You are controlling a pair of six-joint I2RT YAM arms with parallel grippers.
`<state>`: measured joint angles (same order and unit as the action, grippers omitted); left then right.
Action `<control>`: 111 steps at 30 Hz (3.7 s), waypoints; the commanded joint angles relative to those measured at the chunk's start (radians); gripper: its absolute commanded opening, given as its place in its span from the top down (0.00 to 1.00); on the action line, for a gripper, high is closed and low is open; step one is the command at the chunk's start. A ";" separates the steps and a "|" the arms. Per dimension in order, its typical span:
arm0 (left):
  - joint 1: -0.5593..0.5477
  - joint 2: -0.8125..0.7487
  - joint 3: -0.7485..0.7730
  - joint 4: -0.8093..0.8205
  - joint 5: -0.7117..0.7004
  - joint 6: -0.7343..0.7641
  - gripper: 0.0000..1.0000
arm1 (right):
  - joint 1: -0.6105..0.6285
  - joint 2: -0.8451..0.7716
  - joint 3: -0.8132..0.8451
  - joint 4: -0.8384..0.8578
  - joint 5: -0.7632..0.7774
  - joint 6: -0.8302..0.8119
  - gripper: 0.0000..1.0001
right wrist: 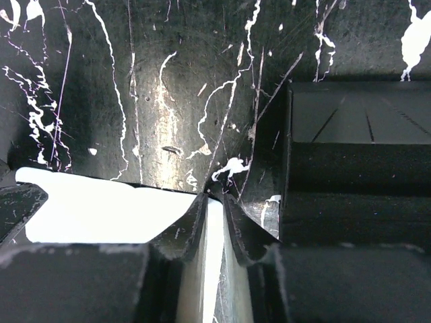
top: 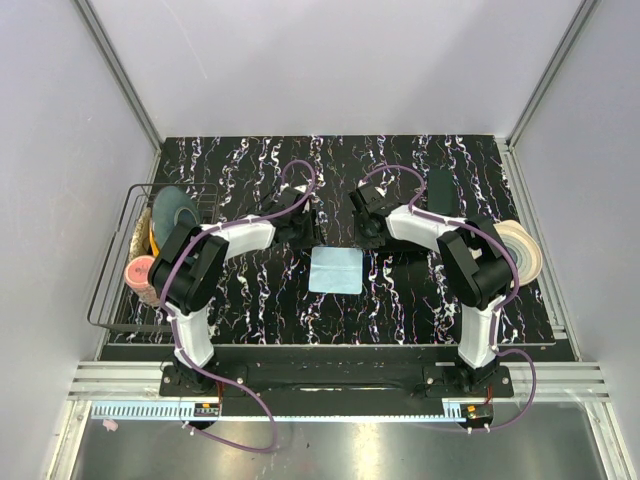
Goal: Organize the sunglasses
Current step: Pick up the glasses cleaning cloth from the center of the board, then fold the glasses cleaning cloth at the center of the board.
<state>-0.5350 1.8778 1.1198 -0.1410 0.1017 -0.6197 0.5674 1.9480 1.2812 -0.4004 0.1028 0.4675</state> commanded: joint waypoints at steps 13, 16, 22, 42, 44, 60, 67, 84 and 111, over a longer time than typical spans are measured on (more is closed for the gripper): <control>-0.016 0.027 0.000 -0.072 0.013 0.035 0.61 | 0.005 0.005 0.024 -0.031 -0.026 -0.009 0.91; -0.017 0.027 -0.011 -0.072 0.010 0.038 0.61 | 0.005 0.002 0.023 -0.032 -0.025 -0.010 0.91; -0.019 0.037 -0.009 -0.069 0.010 0.040 0.64 | 0.003 0.005 0.021 -0.037 -0.023 -0.012 0.82; -0.020 0.057 0.009 -0.097 -0.039 0.048 0.94 | 0.005 -0.026 0.015 -0.038 0.011 -0.007 0.62; -0.020 0.057 0.011 -0.100 -0.042 0.048 0.99 | 0.005 -0.020 0.017 -0.040 -0.001 -0.009 0.66; -0.020 0.015 0.002 -0.074 -0.016 0.064 1.00 | 0.006 -0.035 -0.002 -0.017 -0.034 0.002 1.00; -0.020 -0.054 -0.026 -0.023 0.020 0.089 1.00 | 0.005 -0.095 -0.029 -0.008 -0.022 0.014 1.00; -0.026 -0.178 -0.118 0.047 0.070 0.195 1.00 | 0.003 -0.207 -0.100 -0.006 -0.087 0.011 1.00; -0.072 -0.209 -0.206 0.029 0.087 0.224 1.00 | 0.005 -0.285 -0.253 0.034 -0.216 0.042 1.00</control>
<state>-0.6041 1.6897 0.9218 -0.1333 0.1837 -0.4160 0.5694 1.7042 1.0424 -0.3992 -0.0902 0.4934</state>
